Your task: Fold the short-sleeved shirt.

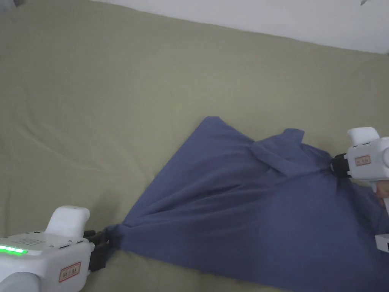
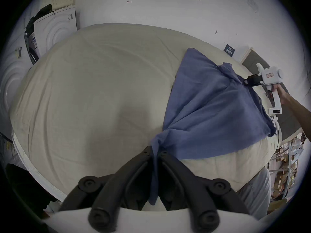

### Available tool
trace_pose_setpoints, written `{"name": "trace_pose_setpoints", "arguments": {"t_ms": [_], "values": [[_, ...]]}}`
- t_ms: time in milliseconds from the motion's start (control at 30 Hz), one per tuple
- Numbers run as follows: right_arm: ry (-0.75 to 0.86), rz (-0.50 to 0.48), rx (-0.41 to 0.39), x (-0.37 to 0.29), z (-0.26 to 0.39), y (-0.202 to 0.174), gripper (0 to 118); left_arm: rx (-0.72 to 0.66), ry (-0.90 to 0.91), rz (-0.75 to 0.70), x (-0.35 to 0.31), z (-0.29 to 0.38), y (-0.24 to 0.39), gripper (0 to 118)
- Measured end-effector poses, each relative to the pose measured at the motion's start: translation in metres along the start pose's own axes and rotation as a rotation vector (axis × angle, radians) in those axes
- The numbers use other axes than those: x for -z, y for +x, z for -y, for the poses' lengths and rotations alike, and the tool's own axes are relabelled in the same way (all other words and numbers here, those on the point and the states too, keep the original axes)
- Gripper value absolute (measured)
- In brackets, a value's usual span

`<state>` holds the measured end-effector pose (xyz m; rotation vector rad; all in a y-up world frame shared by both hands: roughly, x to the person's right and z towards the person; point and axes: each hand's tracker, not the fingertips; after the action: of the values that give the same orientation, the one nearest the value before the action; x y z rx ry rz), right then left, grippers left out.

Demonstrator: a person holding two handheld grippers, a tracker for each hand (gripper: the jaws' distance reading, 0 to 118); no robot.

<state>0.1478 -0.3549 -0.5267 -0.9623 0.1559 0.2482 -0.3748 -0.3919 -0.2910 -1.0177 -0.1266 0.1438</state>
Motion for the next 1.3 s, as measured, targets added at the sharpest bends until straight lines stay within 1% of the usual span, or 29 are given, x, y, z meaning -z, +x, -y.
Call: {"name": "trace_pose_setpoints", "arguments": {"t_ms": [33, 100, 200, 233, 333, 367, 433, 533, 600, 667, 733, 767, 933, 1033, 1300], "values": [[0.032, 0.017, -0.012, -0.015, 0.002, 0.0, 11, 0.006, 0.001, -0.002, -0.003, 0.0, 0.001, 4], [0.065, 0.037, -0.003, -0.042, -0.001, -0.014, 11, 0.011, 0.013, -0.007, -0.012, -0.002, 0.004, 4], [0.164, 0.074, -0.005, -0.097, 0.003, -0.02, 11, 0.02, 0.066, -0.002, -0.033, -0.012, 0.011, 4], [0.198, 0.062, 0.013, -0.115, 0.006, -0.013, 11, 0.026, 0.091, -0.001, -0.042, -0.018, 0.015, 4], [0.292, 0.109, 0.029, -0.175, 0.014, -0.01, 11, 0.048, 0.19, 0.001, -0.072, -0.042, 0.031, 4], [0.329, 0.112, 0.041, -0.196, 0.019, -0.004, 11, 0.057, 0.219, 0.005, -0.083, -0.052, 0.038, 4], [0.4, 0.163, 0.06, -0.237, 0.024, 0.003, 11, 0.088, 0.276, 0.008, -0.105, -0.074, 0.054, 4], [0.503, 0.224, 0.121, -0.295, 0.032, 0.021, 10, 0.142, 0.367, -0.004, -0.135, -0.11, 0.08, 4], [0.555, 0.238, 0.146, -0.331, 0.033, 0.031, 11, 0.161, 0.422, -0.023, -0.157, -0.137, 0.099, 4], [0.608, 0.267, 0.173, -0.365, 0.034, 0.041, 11, 0.15, 0.481, -0.05, -0.183, -0.165, 0.118, 4], [0.645, 0.278, 0.207, -0.392, 0.031, 0.05, 11, 0.146, 0.512, -0.016, -0.204, -0.192, 0.131, 4], [0.669, 0.289, 0.224, -0.404, 0.03, 0.054, 11, 0.141, 0.536, -0.021, -0.215, -0.206, 0.137, 4], [0.712, 0.316, 0.271, -0.44, 0.007, 0.072, 11, 0.158, 0.586, -0.062, -0.248, -0.265, 0.163, 4], [0.735, 0.333, 0.287, -0.45, -0.014, 0.08, 11, 0.188, 0.614, -0.149, -0.258, -0.291, 0.172, 4], [0.745, 0.354, 0.268, -0.441, -0.1, 0.09, 11, 0.182, 0.625, -0.222, -0.259, -0.354, 0.175, 4]]}}
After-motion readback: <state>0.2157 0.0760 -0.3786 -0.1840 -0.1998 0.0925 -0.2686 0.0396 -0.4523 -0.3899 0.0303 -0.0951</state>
